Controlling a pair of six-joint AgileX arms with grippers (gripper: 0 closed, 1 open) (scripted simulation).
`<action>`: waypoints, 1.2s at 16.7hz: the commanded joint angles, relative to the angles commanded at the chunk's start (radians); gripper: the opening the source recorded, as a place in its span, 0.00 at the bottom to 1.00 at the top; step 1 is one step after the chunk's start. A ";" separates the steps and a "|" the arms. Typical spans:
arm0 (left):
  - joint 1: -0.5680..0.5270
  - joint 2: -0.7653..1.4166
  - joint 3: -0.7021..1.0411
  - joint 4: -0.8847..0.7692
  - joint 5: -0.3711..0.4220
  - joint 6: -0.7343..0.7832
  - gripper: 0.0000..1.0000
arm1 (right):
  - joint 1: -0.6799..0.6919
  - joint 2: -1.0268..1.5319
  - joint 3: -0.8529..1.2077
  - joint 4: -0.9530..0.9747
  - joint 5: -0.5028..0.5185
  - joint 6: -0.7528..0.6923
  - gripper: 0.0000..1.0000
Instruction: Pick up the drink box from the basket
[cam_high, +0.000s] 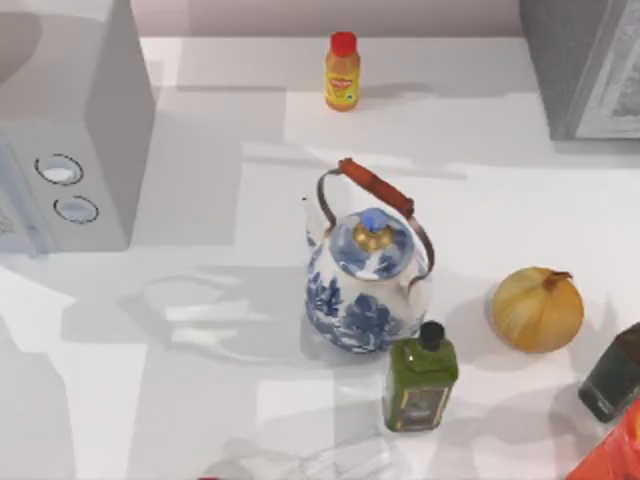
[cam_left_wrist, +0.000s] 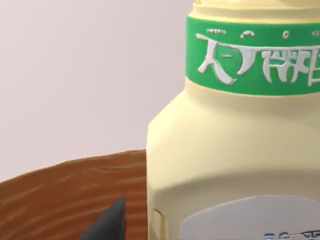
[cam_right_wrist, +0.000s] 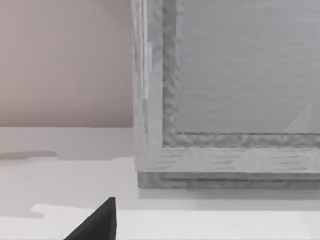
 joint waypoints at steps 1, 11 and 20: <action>0.000 0.000 0.000 0.000 0.000 0.000 1.00 | 0.000 0.000 0.000 0.000 0.000 0.000 1.00; -0.037 0.089 0.078 0.011 -0.035 0.000 1.00 | 0.000 0.000 0.000 0.000 0.000 0.000 1.00; -0.069 0.180 0.154 0.027 -0.066 -0.001 1.00 | 0.000 0.000 0.000 0.000 0.000 0.000 1.00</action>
